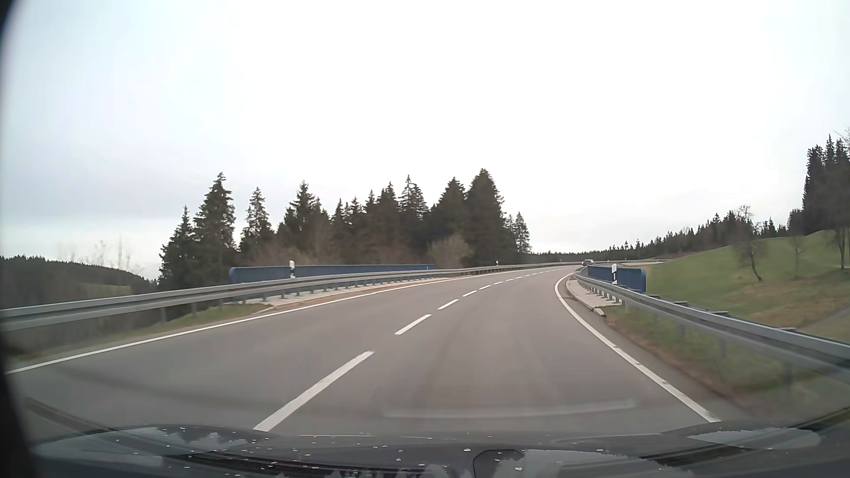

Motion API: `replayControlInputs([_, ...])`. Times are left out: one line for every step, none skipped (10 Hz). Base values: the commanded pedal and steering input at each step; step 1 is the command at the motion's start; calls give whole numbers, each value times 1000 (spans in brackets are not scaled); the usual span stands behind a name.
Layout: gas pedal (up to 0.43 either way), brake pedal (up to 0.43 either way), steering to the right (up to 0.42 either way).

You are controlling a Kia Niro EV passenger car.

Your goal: Follow the waypoints while adhering to traffic rules and regulations

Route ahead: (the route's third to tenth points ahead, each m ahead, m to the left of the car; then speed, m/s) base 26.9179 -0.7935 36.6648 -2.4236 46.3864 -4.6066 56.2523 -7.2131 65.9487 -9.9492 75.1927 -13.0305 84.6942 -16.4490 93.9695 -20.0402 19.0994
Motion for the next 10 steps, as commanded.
replayControlInputs([299,0,54])
replayControlInputs([299,0,50])
replayControlInputs([299,0,45])
replayControlInputs([299,0,43])
replayControlInputs([311,0,40])
replayControlInputs([311,0,35])
replayControlInputs([311,0,27])
replayControlInputs([311,0,26])
replayControlInputs([319,0,26])
replayControlInputs([319,0,25])
